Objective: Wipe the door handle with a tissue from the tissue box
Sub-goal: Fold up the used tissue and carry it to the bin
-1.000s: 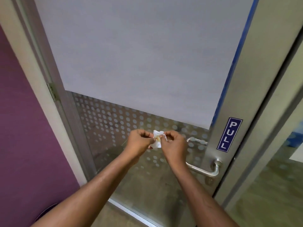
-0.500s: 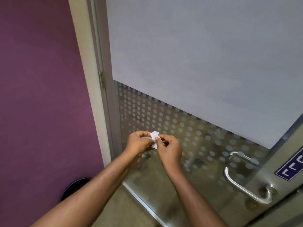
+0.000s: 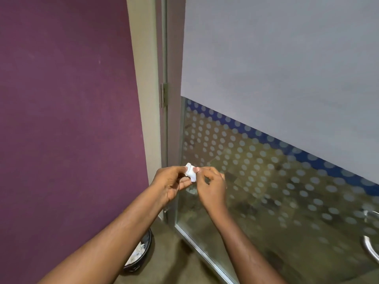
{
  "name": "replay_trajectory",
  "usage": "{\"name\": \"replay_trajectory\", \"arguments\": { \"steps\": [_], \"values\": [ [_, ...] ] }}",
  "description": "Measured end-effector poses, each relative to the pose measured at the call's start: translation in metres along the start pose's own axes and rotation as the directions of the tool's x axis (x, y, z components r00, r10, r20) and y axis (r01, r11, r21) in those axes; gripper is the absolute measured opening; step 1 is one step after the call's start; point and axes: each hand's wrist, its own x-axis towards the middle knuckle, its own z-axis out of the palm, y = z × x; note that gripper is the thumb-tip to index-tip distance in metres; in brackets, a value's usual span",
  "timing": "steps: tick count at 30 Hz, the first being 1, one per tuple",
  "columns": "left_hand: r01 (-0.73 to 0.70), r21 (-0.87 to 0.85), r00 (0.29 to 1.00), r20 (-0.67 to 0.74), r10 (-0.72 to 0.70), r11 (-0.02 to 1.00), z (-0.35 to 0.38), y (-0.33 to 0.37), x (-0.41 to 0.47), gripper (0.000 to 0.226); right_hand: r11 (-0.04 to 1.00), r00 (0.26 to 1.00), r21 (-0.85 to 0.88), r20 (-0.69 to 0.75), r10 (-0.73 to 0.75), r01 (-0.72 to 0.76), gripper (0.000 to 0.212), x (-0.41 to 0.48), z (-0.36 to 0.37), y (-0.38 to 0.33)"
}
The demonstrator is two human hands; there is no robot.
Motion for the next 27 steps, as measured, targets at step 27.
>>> {"name": "replay_trajectory", "arguments": {
  "steps": [27],
  "values": [
    [0.178,0.24,0.939,-0.333,-0.091,0.954,-0.345,-0.028,0.212,0.026,0.617,0.502,-0.006,0.574,0.647,-0.787,0.011,-0.009,0.371,0.085]
  ]
}}
